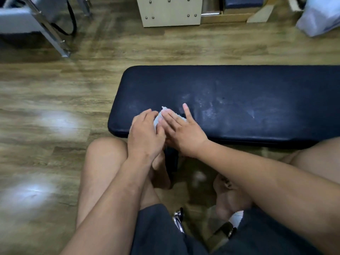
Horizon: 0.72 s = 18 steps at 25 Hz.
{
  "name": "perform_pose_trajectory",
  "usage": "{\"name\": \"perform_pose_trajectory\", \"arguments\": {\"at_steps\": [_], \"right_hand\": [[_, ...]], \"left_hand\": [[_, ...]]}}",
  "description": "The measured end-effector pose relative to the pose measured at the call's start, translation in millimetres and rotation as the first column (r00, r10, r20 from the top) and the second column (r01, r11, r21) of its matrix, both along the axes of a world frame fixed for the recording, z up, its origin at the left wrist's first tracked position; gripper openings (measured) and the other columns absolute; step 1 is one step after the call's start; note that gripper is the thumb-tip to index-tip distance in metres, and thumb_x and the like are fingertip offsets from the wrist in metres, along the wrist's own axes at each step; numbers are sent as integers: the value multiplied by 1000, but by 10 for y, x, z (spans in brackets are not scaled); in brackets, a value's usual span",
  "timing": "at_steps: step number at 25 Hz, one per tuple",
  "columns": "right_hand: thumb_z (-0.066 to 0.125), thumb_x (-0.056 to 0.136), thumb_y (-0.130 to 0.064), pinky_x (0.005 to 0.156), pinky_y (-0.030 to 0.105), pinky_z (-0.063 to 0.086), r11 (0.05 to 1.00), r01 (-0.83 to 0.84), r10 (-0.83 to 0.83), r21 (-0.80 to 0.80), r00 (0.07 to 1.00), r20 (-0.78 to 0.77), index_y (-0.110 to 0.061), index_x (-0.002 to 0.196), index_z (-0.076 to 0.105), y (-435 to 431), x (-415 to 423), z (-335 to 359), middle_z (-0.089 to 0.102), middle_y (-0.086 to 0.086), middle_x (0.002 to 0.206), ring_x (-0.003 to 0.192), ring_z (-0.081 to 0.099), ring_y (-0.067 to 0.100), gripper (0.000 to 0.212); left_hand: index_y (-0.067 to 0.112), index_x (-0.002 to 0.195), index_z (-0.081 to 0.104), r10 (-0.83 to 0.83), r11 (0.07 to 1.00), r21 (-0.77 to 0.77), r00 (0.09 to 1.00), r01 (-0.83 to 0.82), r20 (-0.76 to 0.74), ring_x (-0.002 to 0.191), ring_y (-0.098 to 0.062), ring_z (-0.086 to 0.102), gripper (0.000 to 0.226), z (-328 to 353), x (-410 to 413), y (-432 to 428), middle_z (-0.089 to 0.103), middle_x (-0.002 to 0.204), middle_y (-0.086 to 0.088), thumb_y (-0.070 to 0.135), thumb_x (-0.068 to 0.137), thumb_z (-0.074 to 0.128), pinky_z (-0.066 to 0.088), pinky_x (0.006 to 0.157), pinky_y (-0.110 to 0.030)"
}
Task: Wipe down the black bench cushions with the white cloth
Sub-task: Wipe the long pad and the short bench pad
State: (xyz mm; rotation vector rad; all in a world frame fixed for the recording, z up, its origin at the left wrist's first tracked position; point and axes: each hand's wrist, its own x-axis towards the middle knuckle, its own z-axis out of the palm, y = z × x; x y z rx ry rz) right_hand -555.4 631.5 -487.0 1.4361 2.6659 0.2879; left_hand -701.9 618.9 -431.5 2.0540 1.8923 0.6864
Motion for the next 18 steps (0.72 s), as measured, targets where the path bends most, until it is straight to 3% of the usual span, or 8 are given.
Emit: {"name": "perform_pose_trajectory", "arguments": {"at_steps": [2,4,7,12,16,18], "right_hand": [[45,93,-50,111,69,11,999,31,-31,20,999,-18,-9,147,33,-109,359,-18,29,14,156,146,23,25,69],[40,91,-50,110,69,14,998,47,-47,29,999,10,-9,148,33,-225,732,-8,29,13,156,145,25,24,70],[40,89,-49,108,71,15,993,113,-114,24,993,30,-9,146,37,-439,1285,68,34,12,154,143,32,24,70],[53,86,-42,106,72,19,957,286,-288,38,955,66,-11,142,45,-888,2261,162,42,10,150,136,43,24,64],[71,82,-37,104,67,29,864,503,-504,25,862,58,-11,142,45,-1191,2840,224,43,7,149,134,46,24,70],[76,79,-31,106,61,31,853,521,-521,20,853,4,-8,141,45,-1219,2906,206,45,9,147,135,45,26,73]], "left_hand": [[10,141,49,-75,986,-154,991,57,-114,140,-30,36,51,-3,128,-48,45,150,-12,17,91,58,30,115,-40],[22,154,26,-223,938,-313,949,147,-224,151,-27,10,68,-33,283,-95,16,164,-4,27,93,55,17,121,-46],[33,157,3,-406,872,-414,859,262,-311,151,-27,-12,81,-79,528,-130,-8,166,4,40,94,54,4,121,-55],[35,156,-6,-501,850,-376,786,369,-361,150,-29,-19,83,-93,918,-156,-15,165,4,51,96,50,-2,120,-59],[35,155,-9,-534,837,-362,757,411,-375,149,-30,-21,84,-75,1160,-141,-16,165,3,56,96,47,-2,119,-60],[35,155,-9,-545,835,-328,743,441,-389,149,-30,-21,87,-104,1241,-155,-16,165,3,59,93,48,-2,119,-61]]}}
